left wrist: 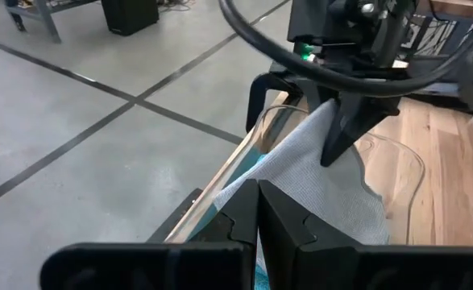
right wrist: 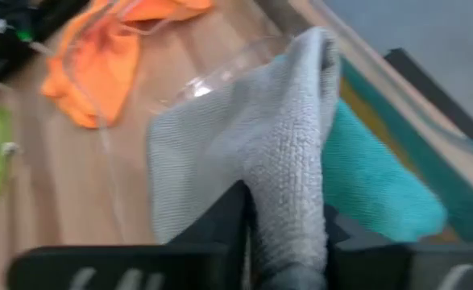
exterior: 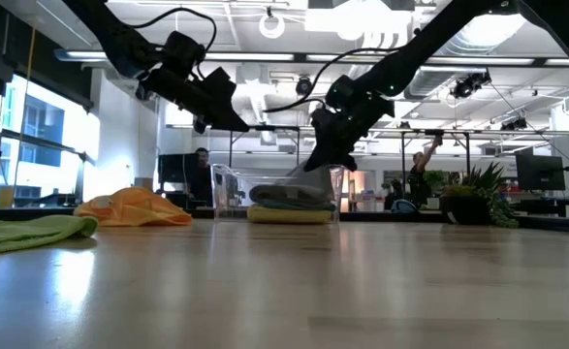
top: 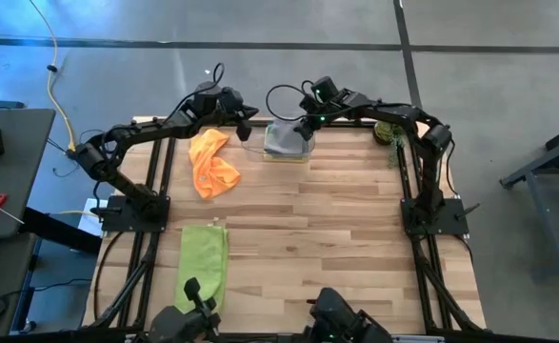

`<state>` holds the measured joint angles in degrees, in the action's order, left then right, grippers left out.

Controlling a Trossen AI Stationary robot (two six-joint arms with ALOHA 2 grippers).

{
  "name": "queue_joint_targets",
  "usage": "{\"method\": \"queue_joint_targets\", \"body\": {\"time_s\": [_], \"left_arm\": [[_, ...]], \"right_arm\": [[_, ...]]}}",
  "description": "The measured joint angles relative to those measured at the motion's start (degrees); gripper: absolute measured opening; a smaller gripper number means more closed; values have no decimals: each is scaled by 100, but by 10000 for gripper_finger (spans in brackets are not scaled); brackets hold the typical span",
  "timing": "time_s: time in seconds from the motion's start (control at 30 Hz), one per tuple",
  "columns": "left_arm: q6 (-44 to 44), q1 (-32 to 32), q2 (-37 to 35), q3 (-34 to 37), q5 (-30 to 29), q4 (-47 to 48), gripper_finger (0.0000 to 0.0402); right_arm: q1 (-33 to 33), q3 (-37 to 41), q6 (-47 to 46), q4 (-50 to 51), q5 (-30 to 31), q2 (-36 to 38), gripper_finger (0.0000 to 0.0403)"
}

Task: Fold microfiber towels
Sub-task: Stack the gray towel on top of the blue towel in the transparent bin

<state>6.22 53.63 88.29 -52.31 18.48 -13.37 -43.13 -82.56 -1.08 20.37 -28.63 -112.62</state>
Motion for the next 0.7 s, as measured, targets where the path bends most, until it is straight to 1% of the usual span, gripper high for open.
{"method": "queue_joint_targets", "body": {"time_s": [0.1,0.23,0.33,0.43,0.5,0.57,0.63,0.7], "left_arm": [[0,-2,0,0,0,2,0],[0,-19,0,0,67,27,0],[0,-70,0,0,72,28,0],[65,-106,0,0,87,31,0],[144,-138,0,0,89,36,0],[150,-167,0,0,88,32,0],[146,-168,0,0,122,28,0],[149,-166,0,0,286,26,0]], "right_arm": [[0,-40,6,45,302,0,113],[0,-223,144,135,488,0,175],[15,-479,412,495,797,0,204],[65,-857,679,1008,1208,0,215],[151,-1074,966,1354,1589,0,206],[297,-1123,1179,1427,1960,0,179],[446,-1033,1356,1392,2103,0,132],[581,-816,1462,1108,2289,0,74]]}}
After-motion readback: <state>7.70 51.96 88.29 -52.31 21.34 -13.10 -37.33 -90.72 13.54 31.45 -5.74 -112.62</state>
